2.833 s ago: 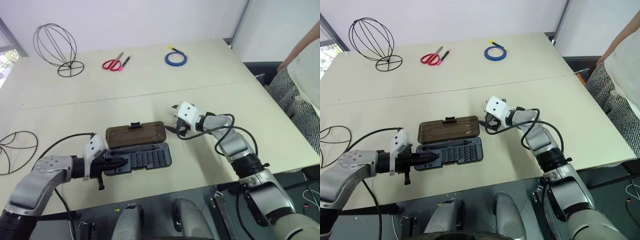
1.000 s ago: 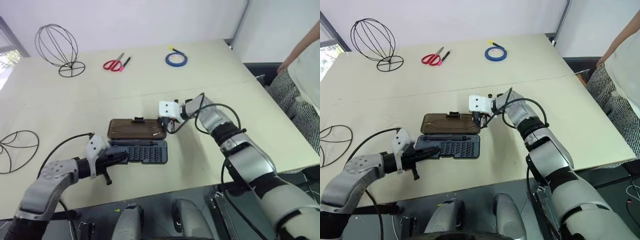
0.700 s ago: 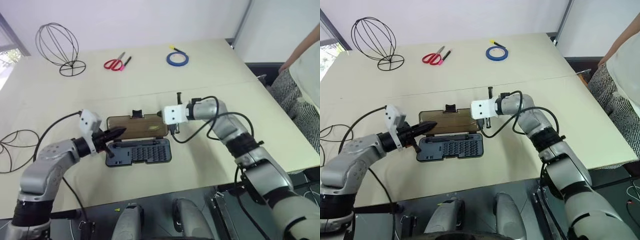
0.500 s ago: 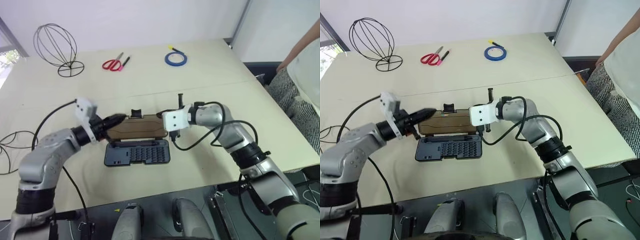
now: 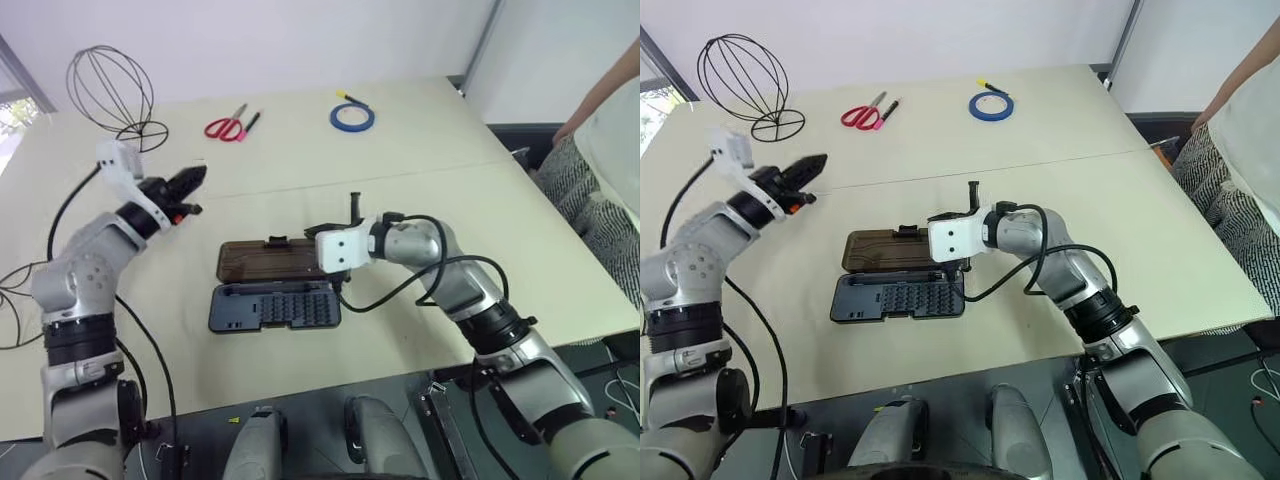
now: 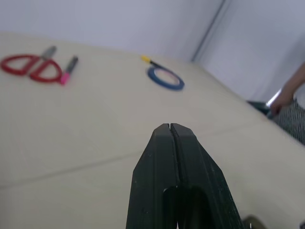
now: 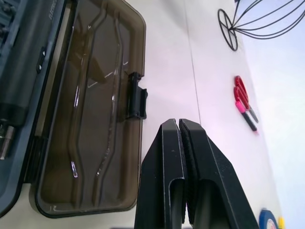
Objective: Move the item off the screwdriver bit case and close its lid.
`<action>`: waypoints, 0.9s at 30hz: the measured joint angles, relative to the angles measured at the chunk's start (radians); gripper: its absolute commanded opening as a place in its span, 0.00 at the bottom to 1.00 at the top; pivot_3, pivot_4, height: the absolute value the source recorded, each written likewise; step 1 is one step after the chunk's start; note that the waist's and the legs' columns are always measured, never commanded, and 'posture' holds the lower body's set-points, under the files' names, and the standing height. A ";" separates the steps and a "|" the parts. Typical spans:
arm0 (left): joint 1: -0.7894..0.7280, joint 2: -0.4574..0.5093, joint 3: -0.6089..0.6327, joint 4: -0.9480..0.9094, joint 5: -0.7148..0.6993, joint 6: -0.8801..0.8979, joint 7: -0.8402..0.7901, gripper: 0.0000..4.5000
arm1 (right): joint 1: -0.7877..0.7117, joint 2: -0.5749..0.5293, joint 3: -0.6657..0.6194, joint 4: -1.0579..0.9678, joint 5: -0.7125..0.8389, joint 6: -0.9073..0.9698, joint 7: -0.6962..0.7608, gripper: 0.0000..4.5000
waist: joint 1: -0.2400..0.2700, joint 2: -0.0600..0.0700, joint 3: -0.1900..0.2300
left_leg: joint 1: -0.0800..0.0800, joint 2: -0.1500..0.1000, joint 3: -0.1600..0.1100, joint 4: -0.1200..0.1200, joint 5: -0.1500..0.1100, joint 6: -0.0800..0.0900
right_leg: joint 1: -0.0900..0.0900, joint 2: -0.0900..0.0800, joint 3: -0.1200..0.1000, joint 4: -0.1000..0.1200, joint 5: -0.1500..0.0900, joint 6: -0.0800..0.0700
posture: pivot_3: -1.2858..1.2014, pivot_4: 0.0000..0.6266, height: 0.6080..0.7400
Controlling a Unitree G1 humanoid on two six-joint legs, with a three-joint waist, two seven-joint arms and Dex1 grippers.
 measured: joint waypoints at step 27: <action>0.445 0.254 -0.220 -0.299 0.139 -0.032 -0.346 0.00 | -0.273 0.145 -0.057 0.512 0.219 0.352 0.181 0.99 | -0.002 0.001 0.001 | 0.000 0.000 0.001 -0.001 0.000 0.000 | -0.002 0.000 0.000 0.000 -0.001 -0.002 | 0.52 0.24 1.00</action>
